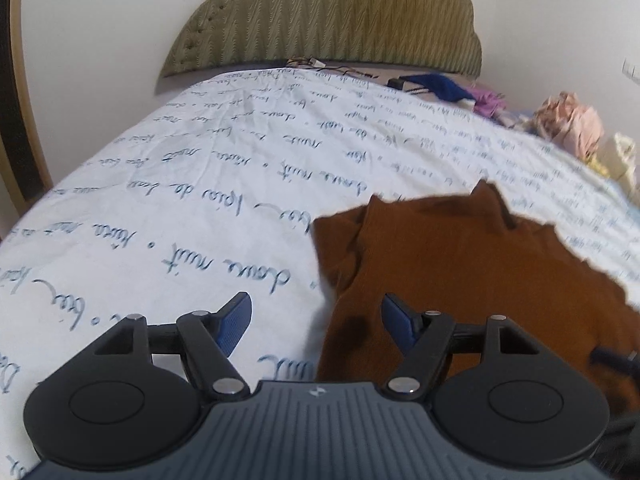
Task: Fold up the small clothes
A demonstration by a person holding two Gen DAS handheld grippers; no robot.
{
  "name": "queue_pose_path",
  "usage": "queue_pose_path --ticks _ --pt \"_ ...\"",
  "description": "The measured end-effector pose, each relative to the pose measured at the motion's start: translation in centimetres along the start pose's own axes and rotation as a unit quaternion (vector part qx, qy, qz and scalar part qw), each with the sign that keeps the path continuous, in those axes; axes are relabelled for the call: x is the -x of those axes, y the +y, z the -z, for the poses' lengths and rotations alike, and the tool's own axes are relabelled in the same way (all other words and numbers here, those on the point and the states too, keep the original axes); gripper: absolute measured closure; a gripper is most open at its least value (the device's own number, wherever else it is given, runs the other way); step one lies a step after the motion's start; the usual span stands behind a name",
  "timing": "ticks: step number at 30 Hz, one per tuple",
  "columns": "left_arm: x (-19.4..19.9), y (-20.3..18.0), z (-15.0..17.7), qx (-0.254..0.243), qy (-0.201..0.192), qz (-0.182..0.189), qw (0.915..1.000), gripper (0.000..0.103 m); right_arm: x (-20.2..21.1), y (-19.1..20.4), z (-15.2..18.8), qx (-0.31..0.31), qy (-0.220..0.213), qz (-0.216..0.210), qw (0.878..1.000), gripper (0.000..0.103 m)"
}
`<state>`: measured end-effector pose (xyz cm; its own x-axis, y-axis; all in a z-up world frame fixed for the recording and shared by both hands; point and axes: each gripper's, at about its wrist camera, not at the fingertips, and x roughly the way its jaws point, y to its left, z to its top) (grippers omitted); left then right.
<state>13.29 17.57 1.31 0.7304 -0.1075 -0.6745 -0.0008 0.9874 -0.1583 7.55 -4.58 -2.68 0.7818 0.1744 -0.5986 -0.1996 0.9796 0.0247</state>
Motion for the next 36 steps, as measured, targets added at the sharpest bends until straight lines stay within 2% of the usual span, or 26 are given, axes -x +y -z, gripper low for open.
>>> queue_pose_path --ticks 3,9,12,18,20,22,25,27,30,34,35,36 --pt "-1.1 0.3 -1.2 0.016 0.014 0.041 0.9989 0.024 0.5 1.9 -0.1 0.031 0.000 -0.016 0.999 0.000" --pt "-4.9 2.1 -2.7 0.076 0.069 0.105 0.9891 0.024 2.0 6.5 0.4 0.130 0.003 -0.053 0.990 0.000" --pt "-6.7 3.7 -3.0 0.120 0.097 0.149 0.9768 0.024 2.2 8.1 0.9 0.170 0.010 -0.053 0.984 0.000" --pt "-10.4 5.9 -3.2 0.201 0.132 0.230 0.9430 0.021 1.5 10.9 2.0 0.231 -0.003 0.011 0.973 0.000" --pt "-11.4 6.1 -3.4 0.213 0.136 0.256 0.9332 0.021 1.1 11.7 2.2 0.248 -0.007 0.029 0.968 0.000" --pt "-12.3 5.9 -3.7 0.213 0.141 0.272 0.9278 0.021 0.6 12.6 2.3 0.261 -0.017 0.050 0.964 0.000" --pt "-13.6 4.6 -4.3 0.194 0.148 0.282 0.9278 0.021 -0.3 13.7 2.1 0.283 -0.028 0.080 0.955 0.000" --pt "-14.2 3.7 -4.7 0.178 0.148 0.288 0.9292 0.017 -1.1 14.4 1.7 0.290 -0.032 0.093 0.952 0.000" --pt "-14.9 2.8 -5.4 0.161 0.146 0.288 0.9328 0.016 -2.3 14.9 1.2 0.293 -0.040 0.103 0.950 0.001" --pt "-15.6 2.4 -5.9 0.165 0.143 0.276 0.9362 0.017 -3.5 15.5 0.8 0.302 -0.053 0.105 0.946 0.003" --pt "-15.6 2.1 -6.0 0.159 0.142 0.270 0.9391 0.018 -3.6 15.6 0.7 0.305 -0.055 0.098 0.946 0.007" --pt "-15.5 1.8 -6.1 0.149 0.141 0.263 0.9428 0.018 -3.7 15.6 0.6 0.306 -0.055 0.087 0.946 0.016"
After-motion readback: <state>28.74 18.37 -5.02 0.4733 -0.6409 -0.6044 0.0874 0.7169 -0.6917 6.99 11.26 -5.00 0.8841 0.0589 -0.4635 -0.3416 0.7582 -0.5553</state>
